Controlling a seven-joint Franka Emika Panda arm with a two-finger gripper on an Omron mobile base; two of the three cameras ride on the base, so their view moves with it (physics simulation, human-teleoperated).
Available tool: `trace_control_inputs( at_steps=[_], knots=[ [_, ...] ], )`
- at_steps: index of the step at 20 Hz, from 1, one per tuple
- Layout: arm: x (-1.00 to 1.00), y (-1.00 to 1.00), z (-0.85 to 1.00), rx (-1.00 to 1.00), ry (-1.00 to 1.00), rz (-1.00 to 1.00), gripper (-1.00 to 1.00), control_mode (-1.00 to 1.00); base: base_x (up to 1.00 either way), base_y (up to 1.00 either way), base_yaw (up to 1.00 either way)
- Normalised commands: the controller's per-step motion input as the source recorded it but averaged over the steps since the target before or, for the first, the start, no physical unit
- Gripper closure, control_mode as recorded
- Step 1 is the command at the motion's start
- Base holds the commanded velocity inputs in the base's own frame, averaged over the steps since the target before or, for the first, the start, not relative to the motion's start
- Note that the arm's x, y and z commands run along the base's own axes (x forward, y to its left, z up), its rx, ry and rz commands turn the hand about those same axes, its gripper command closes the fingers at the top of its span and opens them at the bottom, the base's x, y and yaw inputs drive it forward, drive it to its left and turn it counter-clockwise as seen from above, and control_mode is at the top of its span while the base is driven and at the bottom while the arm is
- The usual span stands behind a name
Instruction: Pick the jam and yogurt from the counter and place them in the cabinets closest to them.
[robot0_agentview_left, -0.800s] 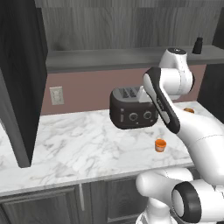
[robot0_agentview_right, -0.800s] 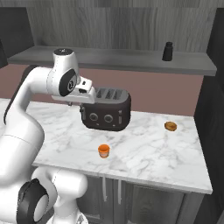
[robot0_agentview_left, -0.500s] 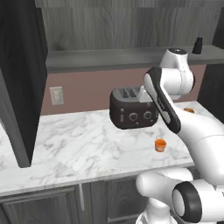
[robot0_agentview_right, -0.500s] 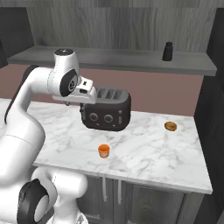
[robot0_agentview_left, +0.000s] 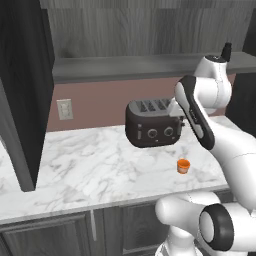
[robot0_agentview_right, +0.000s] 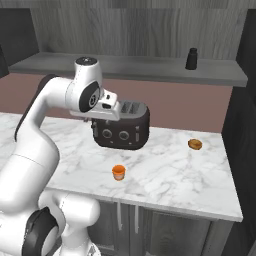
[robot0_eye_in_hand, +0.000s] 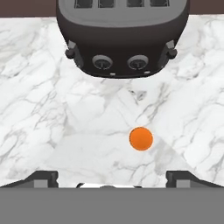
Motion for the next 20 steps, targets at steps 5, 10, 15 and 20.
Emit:
trace_control_inputs(
  at_steps=[5, 10, 15, 20],
  knots=[
    [0.00, -0.01, -0.01, 0.00, 0.00, 0.00, -1.00, -1.00, 0.00, 0.00, 0.00],
    [-0.01, 0.00, -0.27, 0.00, 0.01, 0.00, -1.00, -1.00, 0.00, 0.00, 0.00],
    [-0.01, 0.00, -0.47, -0.01, 0.05, 0.00, -1.00, -1.00, 0.00, 0.00, 0.00],
    [0.00, 0.00, -0.50, -0.02, 0.05, 0.00, -1.00, -1.00, 0.00, 0.00, 0.00]
  ],
)
